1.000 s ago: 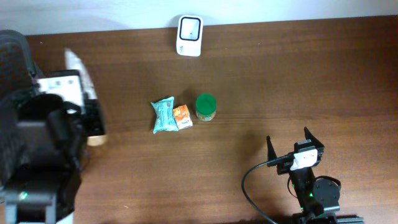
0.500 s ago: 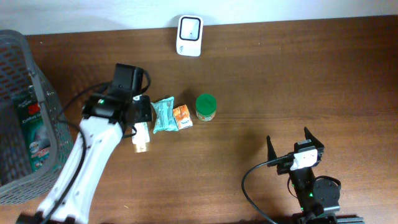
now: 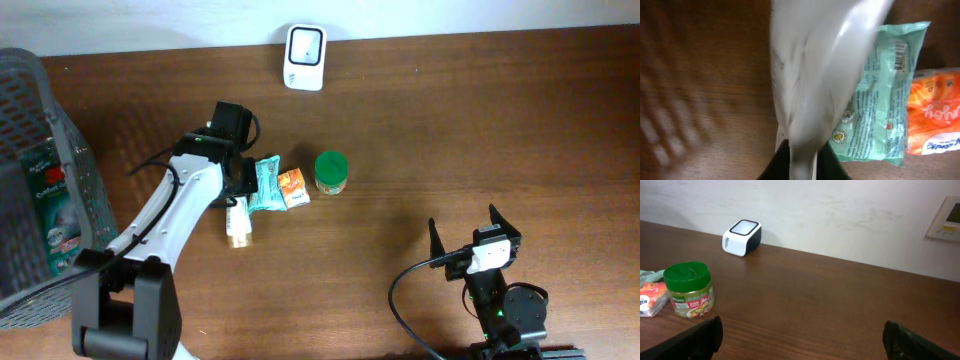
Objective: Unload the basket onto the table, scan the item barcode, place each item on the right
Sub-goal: 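Lift the tube out and lay it beside the green packet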
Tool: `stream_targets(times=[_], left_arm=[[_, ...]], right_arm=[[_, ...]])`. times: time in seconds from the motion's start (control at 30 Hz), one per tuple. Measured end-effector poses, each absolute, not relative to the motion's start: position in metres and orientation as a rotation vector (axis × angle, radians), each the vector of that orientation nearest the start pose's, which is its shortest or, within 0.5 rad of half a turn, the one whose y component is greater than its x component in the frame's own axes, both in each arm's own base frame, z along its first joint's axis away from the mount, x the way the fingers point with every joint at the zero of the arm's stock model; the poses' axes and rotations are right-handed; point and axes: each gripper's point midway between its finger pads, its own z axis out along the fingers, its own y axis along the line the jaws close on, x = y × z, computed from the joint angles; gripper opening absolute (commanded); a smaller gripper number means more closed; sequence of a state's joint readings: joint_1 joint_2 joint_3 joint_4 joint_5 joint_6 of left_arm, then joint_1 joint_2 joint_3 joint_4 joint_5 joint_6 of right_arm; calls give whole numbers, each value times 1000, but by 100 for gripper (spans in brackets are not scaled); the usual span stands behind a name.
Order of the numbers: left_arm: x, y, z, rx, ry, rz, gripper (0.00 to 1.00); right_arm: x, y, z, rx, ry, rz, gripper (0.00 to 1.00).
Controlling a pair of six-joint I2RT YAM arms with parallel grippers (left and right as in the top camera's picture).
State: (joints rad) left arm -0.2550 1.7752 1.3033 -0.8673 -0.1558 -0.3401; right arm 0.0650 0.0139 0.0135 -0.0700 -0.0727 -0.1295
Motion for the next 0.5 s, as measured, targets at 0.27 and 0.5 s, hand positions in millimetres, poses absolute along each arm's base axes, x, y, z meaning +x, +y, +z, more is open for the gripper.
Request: stream_targets(times=[0.27,0.5], left_arm=[[373,-74,78,-162,2856,76,100],[394,-71,165,-169,2738,7,99]], right_arm=[[245,28,160,-214,1627,10,98],[245,28,160,-215,1626,10,98]])
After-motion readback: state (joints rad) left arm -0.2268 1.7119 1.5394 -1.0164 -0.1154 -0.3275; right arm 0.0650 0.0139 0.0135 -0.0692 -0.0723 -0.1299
